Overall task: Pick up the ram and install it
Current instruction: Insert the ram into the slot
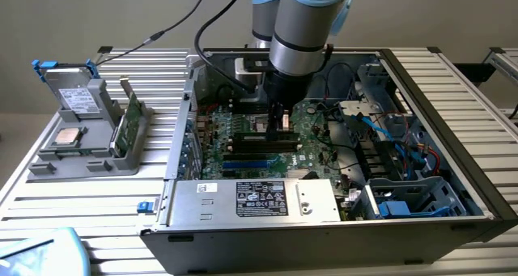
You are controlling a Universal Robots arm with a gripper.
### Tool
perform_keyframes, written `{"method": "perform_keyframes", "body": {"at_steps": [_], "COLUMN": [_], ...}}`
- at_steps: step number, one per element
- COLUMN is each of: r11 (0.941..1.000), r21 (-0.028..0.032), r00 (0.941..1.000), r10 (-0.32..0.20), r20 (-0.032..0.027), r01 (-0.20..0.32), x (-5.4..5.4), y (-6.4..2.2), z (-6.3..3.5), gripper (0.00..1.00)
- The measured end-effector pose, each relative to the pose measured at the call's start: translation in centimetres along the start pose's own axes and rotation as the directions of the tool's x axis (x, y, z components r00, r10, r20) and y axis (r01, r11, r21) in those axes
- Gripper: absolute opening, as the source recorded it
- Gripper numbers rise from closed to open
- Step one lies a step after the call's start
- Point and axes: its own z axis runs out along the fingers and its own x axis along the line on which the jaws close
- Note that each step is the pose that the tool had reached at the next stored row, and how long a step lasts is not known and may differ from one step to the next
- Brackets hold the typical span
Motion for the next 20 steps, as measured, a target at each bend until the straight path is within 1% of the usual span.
{"method": "perform_keyframes", "body": {"at_steps": [5, 6, 8, 9, 10, 14, 17, 19, 20], "r11": [1.0, 1.0, 0.9999, 0.9999, 0.9999, 0.9999, 0.9999, 0.9999, 0.9999], "r21": [0.0006, 0.0029, 0.0116, 0.015, 0.0164, 0.0167, 0.0163, 0.0161, 0.0159], "r00": [1.0, 1.0, 1.0, 1.0, 1.0, 1.0, 1.0, 0.9999, 0.9998], "r10": [0.001, 0.001, 0.001, 0.001, 0.001, 0.001, 0.002, 0.003, 0.003], "r20": [0.0004, 0.0002, 0.0, -0.0003, -0.0003, -0.0024, -0.0084, -0.0152, -0.0194], "r01": [-0.001, -0.001, -0.001, -0.001, -0.001, -0.001, -0.002, -0.002, -0.003], "x": [-0.06, -0.06, -0.08, -0.08, -0.09, -0.09, -0.09, -0.12, -0.15], "y": [-0.01, 0.0, -0.02, -0.01, 0.02, 0.13, 0.2, 0.22, 0.22], "z": [0.02, 0.03, 0.18, 0.28, 0.35, 0.46, 0.62, 0.8, 0.89], "gripper": [0.14, 0.14, 0.14, 0.14, 0.14, 0.14, 0.14, 0.14, 0.14]}}
